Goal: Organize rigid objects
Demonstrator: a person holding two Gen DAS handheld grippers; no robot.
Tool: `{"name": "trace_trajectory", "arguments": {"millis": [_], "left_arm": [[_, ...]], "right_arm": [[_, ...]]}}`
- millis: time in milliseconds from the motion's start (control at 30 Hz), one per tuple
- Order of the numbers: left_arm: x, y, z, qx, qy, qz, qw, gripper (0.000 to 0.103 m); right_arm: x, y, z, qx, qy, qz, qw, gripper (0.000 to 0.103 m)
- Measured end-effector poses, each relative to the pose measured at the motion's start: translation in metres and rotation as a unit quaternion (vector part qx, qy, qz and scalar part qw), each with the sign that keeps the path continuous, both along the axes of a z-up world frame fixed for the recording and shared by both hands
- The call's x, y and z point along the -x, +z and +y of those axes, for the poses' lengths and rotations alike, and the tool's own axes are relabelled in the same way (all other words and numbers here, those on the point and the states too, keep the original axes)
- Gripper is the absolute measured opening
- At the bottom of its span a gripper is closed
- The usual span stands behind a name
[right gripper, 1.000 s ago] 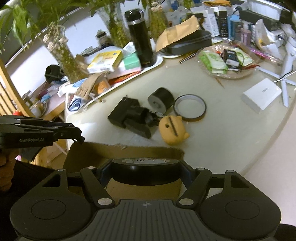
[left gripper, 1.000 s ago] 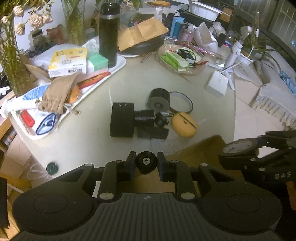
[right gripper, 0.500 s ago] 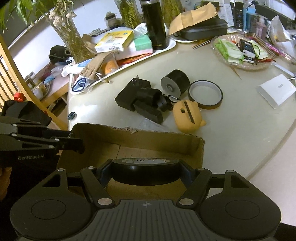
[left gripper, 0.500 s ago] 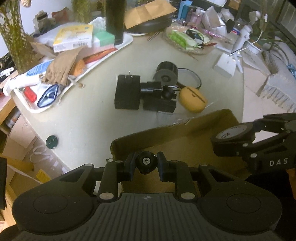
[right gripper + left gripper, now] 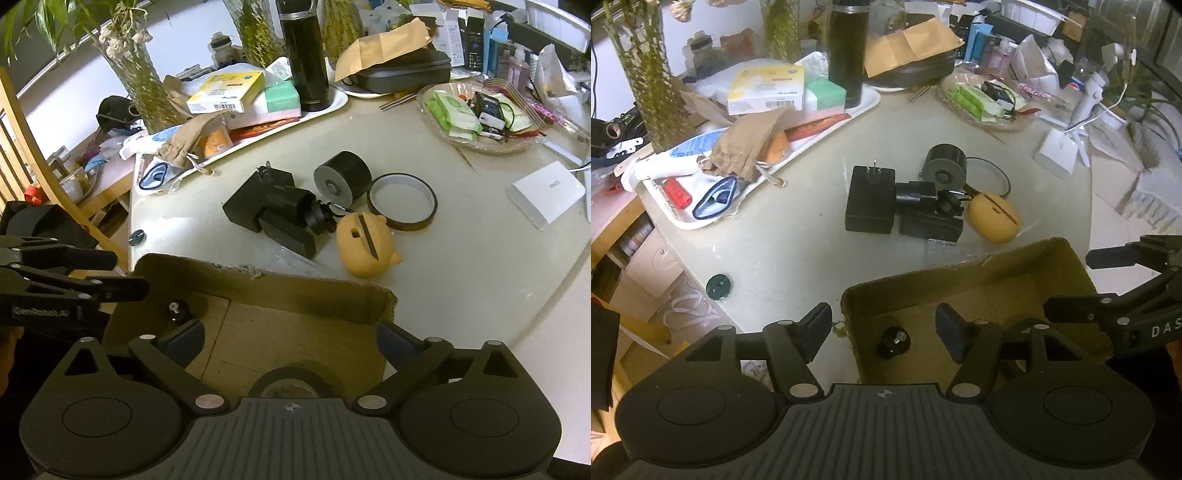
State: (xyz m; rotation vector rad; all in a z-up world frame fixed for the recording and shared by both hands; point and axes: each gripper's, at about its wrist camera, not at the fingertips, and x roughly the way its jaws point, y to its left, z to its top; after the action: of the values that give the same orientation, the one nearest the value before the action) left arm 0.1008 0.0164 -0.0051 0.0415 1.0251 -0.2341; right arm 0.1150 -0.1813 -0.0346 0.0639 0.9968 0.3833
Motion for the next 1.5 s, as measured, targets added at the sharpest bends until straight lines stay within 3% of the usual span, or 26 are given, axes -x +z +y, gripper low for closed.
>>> {"name": "trace_trajectory", "arguments": {"millis": [667,800,1500], "left_arm": [[0.004,0.007,0.003,0.004,0.009,-0.032,0.9994,0.062],[0.003,0.006,0.005,0.006,0.011,-0.039,0.9992,0.062],[-0.015,0.001,0.013,0.006,0.033,-0.076,0.9966,0.062]], "right_arm": [[-0.002,-0.001,-0.013,0.044,-0.03,0.008,0.999,0.103],[-0.006,-0.001,-0.018,0.033,-0.035,0.007,0.999,0.103],[-0.067,-0.008,-0.024,0.038,-0.002,-0.008,0.999,0.103]]}}
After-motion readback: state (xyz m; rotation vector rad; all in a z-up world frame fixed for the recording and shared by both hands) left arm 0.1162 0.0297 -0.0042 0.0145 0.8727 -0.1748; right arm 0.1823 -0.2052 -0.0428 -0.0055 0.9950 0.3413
